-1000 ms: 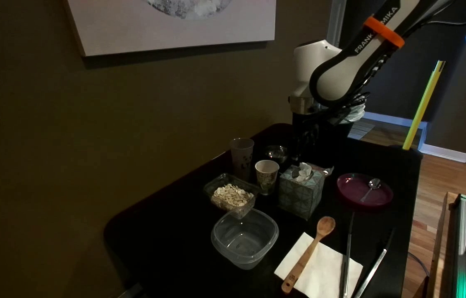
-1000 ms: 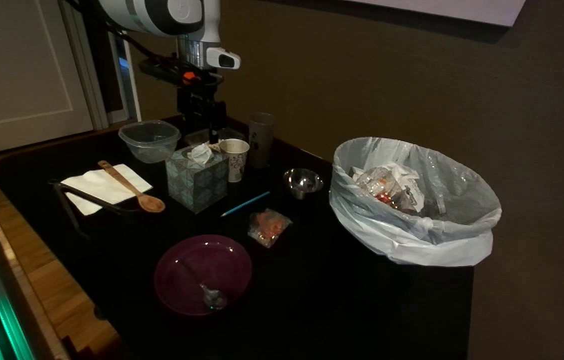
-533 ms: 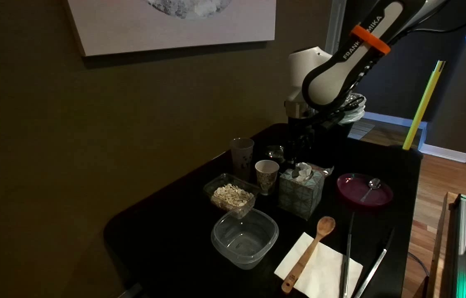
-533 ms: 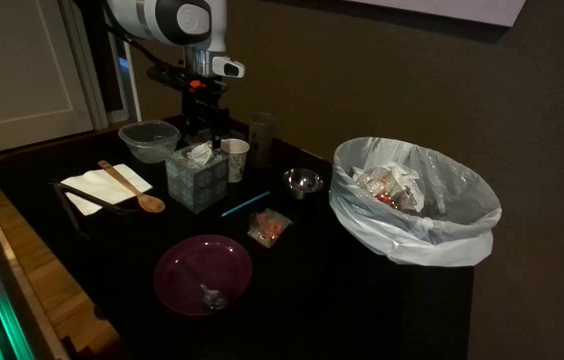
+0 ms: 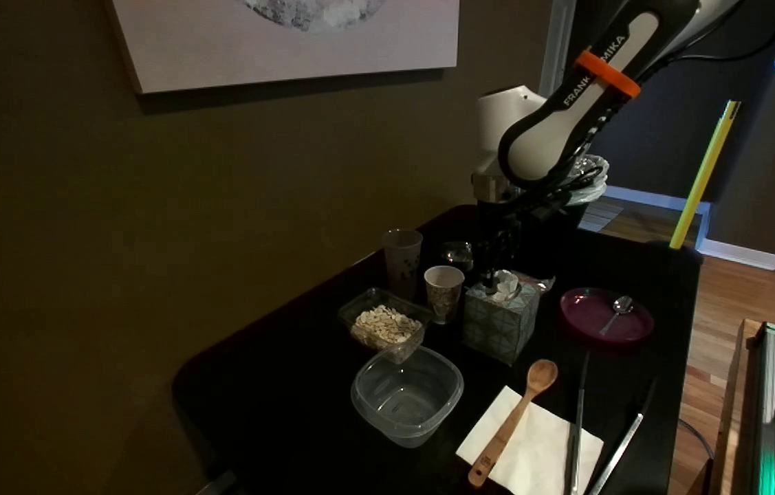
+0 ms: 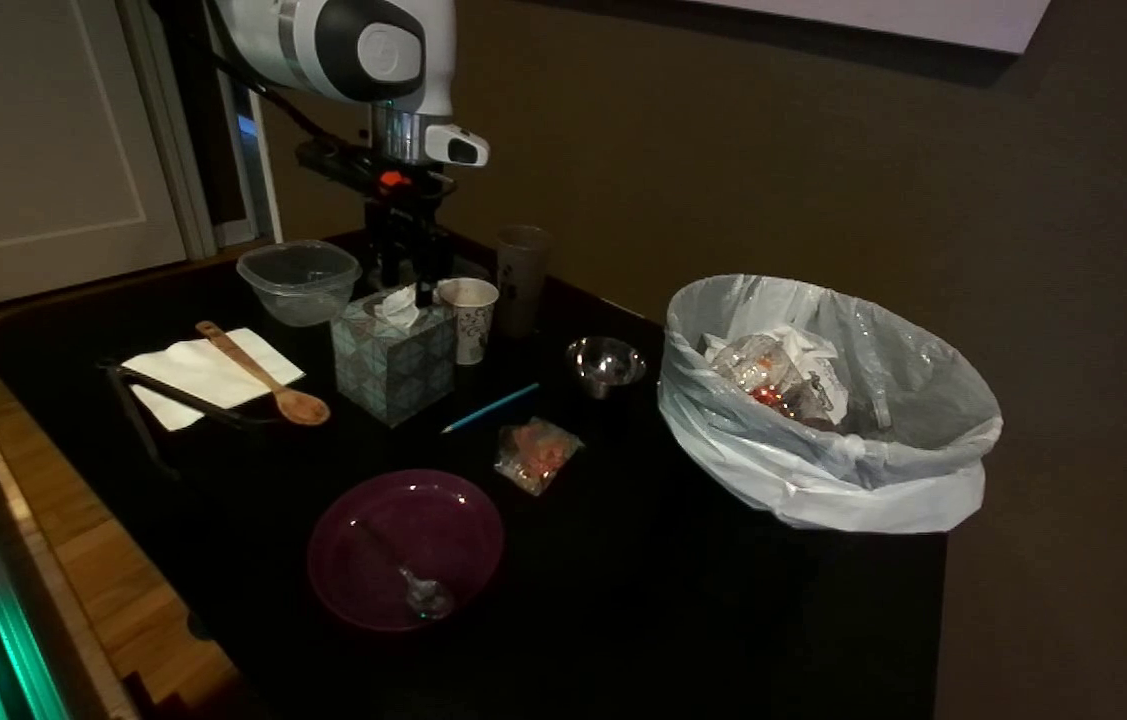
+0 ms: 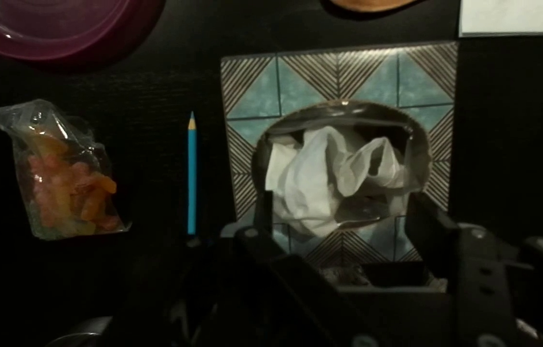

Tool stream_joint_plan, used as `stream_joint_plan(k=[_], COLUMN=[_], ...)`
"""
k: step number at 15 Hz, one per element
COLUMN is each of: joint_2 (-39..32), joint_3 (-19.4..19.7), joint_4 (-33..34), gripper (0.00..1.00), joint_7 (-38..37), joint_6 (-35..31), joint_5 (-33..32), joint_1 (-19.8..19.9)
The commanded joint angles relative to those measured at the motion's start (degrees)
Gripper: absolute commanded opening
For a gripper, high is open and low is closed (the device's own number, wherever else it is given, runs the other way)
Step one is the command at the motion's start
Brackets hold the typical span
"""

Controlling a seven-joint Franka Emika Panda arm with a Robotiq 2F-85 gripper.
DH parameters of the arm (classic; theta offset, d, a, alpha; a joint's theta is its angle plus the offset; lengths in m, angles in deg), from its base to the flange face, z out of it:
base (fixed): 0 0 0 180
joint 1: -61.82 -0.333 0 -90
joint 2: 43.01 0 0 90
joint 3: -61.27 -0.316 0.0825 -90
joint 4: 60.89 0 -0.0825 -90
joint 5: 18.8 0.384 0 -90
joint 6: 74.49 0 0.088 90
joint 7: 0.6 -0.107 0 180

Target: Pull out a tissue from the box, then place it on the dresser

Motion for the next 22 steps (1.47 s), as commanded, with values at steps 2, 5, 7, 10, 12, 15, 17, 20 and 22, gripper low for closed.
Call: stream_joint_plan(k=[2, 5, 7, 10, 12, 15, 17, 20, 22], joint_2=[1.01, 1.96, 2.57, 3.77, 6.3, 14.23, 19.76, 27.27, 31.24], joint_3=[1.54, 1.81, 1.94, 2.2, 2.45, 2.78, 3.16, 3.85, 4.24], joint_4=[-0.15, -0.36, -0.31, -0.5, -1.24, -3.91, -5.3, -6.29, -6.57], gripper=[0.34, 0.12, 0.0, 0.0, 0.0, 0.0, 0.0, 0.0, 0.0], joint_7=[-0.35, 0.89, 1.59, 1.94, 2.27, 3.58, 4.3, 4.07, 3.39], joint_6=[1.14, 1.46, 1.93, 2.45, 3.15, 4.6, 5.49, 7.48, 8.65], joint_5=[0.48, 0.99, 1.62, 2.01, 2.44, 3.89, 4.49, 4.17, 3.76], joint_1=[-1.2, -0.77, -0.45, -0.36, -0.11, 0.45, 0.55, 0.76, 1.18])
